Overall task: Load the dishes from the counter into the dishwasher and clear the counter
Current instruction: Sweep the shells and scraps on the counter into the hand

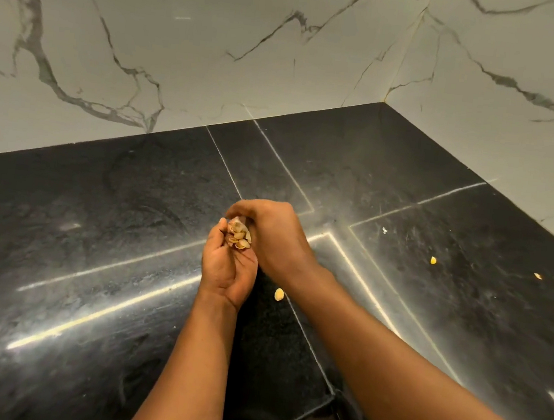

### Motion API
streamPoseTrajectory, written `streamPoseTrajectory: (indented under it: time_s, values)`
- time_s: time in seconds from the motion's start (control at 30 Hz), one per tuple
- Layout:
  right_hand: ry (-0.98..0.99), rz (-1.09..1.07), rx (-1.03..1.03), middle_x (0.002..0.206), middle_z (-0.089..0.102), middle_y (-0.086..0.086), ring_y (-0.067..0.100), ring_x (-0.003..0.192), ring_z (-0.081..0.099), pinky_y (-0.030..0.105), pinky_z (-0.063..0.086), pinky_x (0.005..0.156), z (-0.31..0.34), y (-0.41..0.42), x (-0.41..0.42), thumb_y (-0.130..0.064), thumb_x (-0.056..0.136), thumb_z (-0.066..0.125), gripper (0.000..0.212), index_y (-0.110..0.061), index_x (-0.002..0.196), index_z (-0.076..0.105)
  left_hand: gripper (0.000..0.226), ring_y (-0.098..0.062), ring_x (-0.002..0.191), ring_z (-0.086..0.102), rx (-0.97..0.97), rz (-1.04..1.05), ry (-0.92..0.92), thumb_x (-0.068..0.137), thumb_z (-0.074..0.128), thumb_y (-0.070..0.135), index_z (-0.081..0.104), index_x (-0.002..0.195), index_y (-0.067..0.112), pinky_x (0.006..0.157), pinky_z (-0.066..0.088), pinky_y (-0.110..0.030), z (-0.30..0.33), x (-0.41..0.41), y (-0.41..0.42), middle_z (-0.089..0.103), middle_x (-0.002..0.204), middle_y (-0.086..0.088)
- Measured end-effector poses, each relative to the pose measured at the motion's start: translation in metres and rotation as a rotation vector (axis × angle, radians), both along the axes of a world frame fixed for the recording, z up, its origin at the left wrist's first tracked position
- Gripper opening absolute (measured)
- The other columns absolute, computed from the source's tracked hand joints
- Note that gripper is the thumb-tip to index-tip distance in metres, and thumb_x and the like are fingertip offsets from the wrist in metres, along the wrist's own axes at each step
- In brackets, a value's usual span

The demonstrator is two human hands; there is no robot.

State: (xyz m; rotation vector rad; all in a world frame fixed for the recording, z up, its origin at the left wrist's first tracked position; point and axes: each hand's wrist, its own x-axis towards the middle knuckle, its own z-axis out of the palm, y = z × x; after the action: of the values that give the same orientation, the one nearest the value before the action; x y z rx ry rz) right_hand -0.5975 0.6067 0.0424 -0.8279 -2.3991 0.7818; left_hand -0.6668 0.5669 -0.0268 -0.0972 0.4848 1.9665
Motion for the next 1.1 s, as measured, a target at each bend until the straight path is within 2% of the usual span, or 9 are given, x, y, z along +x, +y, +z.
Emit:
streamPoseTrajectory:
  time_s: [0.17, 0.27, 0.37, 0.47, 0.63, 0.8, 0.9, 0.97, 1.1]
  values:
    - [0.174, -0.303, 0.024, 0.088, 0.069, 0.001, 0.015, 0.083, 0.062, 0.028, 0.048, 0.075, -0.001, -0.002, 0.043, 0.003, 0.080, 0.059, 0.023, -0.013, 0.089, 0.072, 0.042, -0.024, 0.093, 0.065, 0.024, 0.015, 0.004, 0.105, 0.029, 0.026, 0.060, 0.103, -0.001, 0.090, 0.056, -0.036, 0.002, -0.001, 0.004, 0.067, 0.096, -0.016]
    - [-0.063, -0.706, 0.117, 0.118, 0.063, 0.011, 0.030, 0.113, 0.053, 0.032, 0.038, 0.095, -0.035, -0.021, 0.114, -0.016, 0.094, 0.057, 0.022, -0.010, 0.113, 0.065, 0.041, -0.024, 0.092, 0.066, 0.023, 0.003, 0.019, 0.105, 0.028, 0.026, 0.059, 0.105, -0.001, 0.088, 0.057, -0.036, 0.001, -0.002, 0.003, 0.067, 0.095, -0.015]
    - [-0.396, -0.924, -0.048, 0.153, 0.027, 0.025, 0.039, 0.144, 0.016, 0.047, 0.015, 0.118, -0.065, -0.055, 0.141, -0.048, 0.098, 0.031, 0.066, -0.004, 0.146, 0.035, 0.042, -0.023, 0.090, 0.068, 0.031, -0.007, 0.034, 0.105, 0.027, 0.026, 0.059, 0.106, -0.001, 0.087, 0.057, -0.035, 0.002, -0.001, 0.002, 0.069, 0.094, -0.014]
    - [-0.503, -0.887, -0.120, 0.160, -0.001, 0.023, 0.034, 0.148, -0.006, 0.044, -0.003, 0.121, -0.069, -0.068, 0.116, -0.057, 0.094, 0.012, 0.081, -0.003, 0.154, 0.006, 0.042, -0.022, 0.088, 0.068, 0.043, -0.006, 0.037, 0.105, 0.026, 0.026, 0.059, 0.105, -0.001, 0.085, 0.057, -0.034, 0.003, 0.000, 0.001, 0.069, 0.092, -0.013]
    - [-0.361, -0.492, -0.046, 0.162, 0.000, 0.012, 0.027, 0.149, -0.006, 0.041, -0.007, 0.119, -0.071, -0.056, 0.053, -0.044, 0.103, 0.027, 0.062, -0.017, 0.155, 0.009, 0.038, -0.019, 0.077, 0.066, 0.104, 0.050, -0.031, 0.103, 0.027, 0.022, 0.059, 0.096, 0.003, 0.072, 0.058, -0.029, 0.003, -0.006, -0.003, 0.065, 0.086, -0.010]
    - [-0.215, -0.148, 0.058, 0.151, 0.040, 0.002, 0.019, 0.144, 0.027, 0.030, 0.019, 0.117, -0.062, -0.077, 0.070, -0.024, 0.101, 0.041, 0.038, -0.020, 0.137, 0.053, 0.021, -0.011, 0.059, 0.052, 0.099, 0.096, -0.085, 0.095, 0.035, 0.017, 0.053, 0.085, 0.011, 0.049, 0.043, -0.019, 0.004, -0.002, -0.021, 0.055, 0.074, -0.002]
    - [-0.262, -0.105, 0.142, 0.131, 0.052, -0.005, 0.014, 0.125, 0.043, 0.035, 0.050, 0.088, -0.053, -0.078, 0.100, -0.031, 0.098, 0.036, 0.033, -0.019, 0.119, 0.060, 0.029, -0.011, 0.059, 0.050, 0.004, 0.129, -0.150, 0.099, 0.031, 0.015, 0.053, 0.082, 0.011, 0.049, 0.043, -0.020, 0.011, -0.003, -0.033, 0.054, 0.072, -0.002]
    - [-0.351, -0.101, 0.237, 0.113, 0.050, 0.002, 0.021, 0.107, 0.046, 0.034, 0.045, 0.068, -0.049, -0.069, 0.103, -0.019, 0.096, 0.046, 0.013, -0.014, 0.103, 0.056, 0.029, -0.013, 0.063, 0.054, -0.085, 0.151, -0.156, 0.100, 0.032, 0.014, 0.055, 0.082, 0.009, 0.053, 0.048, -0.021, 0.017, -0.003, -0.041, 0.058, 0.072, -0.005]
    - [-0.451, -0.193, 0.200, 0.100, 0.047, 0.007, 0.026, 0.097, 0.047, 0.033, 0.035, 0.069, -0.045, -0.049, 0.090, -0.016, 0.094, 0.050, 0.009, -0.014, 0.086, 0.047, 0.028, -0.017, 0.070, 0.058, -0.242, 0.090, -0.067, 0.099, 0.034, 0.011, 0.055, 0.083, 0.005, 0.064, 0.053, -0.028, 0.029, 0.011, -0.051, 0.059, 0.077, -0.010]
